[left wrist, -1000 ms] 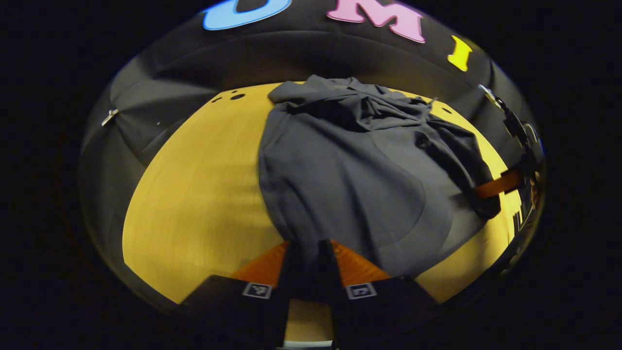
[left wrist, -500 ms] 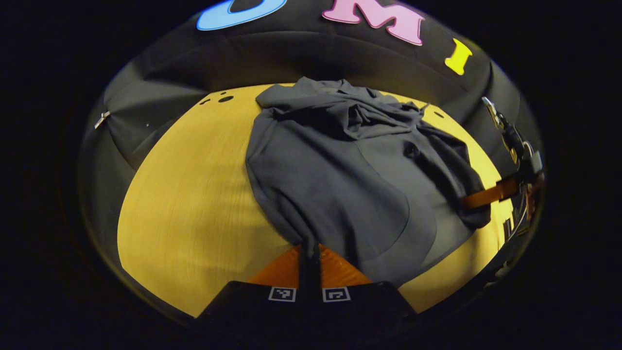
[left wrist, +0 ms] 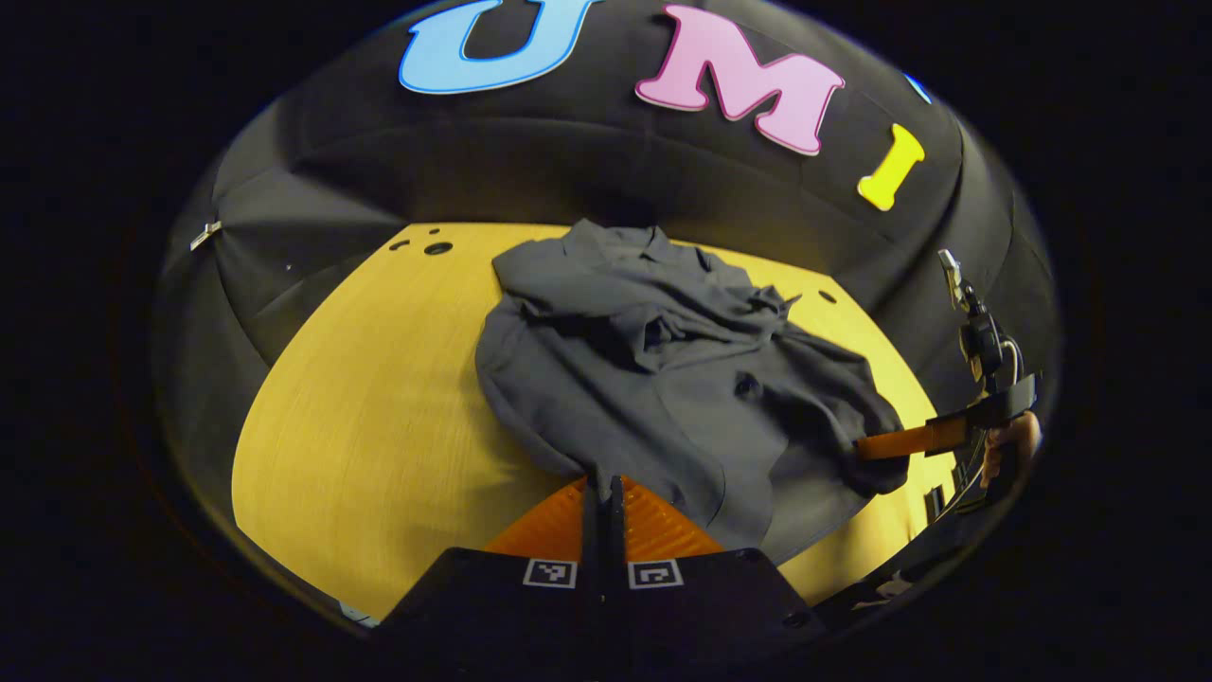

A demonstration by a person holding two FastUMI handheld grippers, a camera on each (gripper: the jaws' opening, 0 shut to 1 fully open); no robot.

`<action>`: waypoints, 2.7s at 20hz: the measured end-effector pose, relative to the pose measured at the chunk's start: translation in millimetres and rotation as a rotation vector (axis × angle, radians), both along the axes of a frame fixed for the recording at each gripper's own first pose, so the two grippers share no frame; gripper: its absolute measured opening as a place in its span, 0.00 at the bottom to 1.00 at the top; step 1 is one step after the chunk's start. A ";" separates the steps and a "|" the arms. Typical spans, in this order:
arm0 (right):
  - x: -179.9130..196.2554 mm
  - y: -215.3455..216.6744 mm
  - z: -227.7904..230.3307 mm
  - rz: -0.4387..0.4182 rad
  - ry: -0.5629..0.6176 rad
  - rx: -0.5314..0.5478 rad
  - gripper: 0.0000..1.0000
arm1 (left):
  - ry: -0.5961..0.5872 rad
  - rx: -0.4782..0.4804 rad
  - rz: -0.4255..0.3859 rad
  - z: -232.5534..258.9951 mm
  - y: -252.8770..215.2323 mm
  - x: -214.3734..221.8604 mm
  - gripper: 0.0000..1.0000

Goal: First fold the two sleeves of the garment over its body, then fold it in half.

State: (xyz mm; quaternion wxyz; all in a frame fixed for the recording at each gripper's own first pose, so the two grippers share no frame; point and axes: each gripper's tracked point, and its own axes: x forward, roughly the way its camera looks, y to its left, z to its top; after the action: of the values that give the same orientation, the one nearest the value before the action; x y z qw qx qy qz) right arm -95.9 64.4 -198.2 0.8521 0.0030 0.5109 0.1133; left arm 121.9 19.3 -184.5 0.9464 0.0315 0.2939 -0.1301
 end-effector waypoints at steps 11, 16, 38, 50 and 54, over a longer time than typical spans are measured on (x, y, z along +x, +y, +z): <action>95.0 47.6 67.1 0.018 -0.185 0.100 0.06 | -0.162 -0.108 0.060 89.0 -3.8 90.5 0.06; 151.1 69.1 95.2 0.030 -0.260 0.126 0.06 | -0.229 -0.086 0.034 121.9 -14.2 139.1 0.02; 358.1 97.7 49.4 -0.071 -0.345 0.149 0.06 | -0.351 -0.076 0.100 105.5 -7.0 339.2 0.08; 346.0 97.1 70.5 -0.024 -0.453 0.031 0.98 | -0.377 -0.101 0.162 124.8 -2.3 309.7 0.59; 324.1 89.0 116.1 -0.030 -0.591 -0.026 0.99 | -0.434 -0.106 0.122 160.4 -4.7 261.0 0.79</action>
State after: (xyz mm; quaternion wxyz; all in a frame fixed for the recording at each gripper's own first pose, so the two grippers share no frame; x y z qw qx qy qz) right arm 228.1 153.4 -82.1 0.9656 -0.0338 0.2417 0.0900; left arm 382.9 14.6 -24.1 0.9939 -0.0090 0.0776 -0.0783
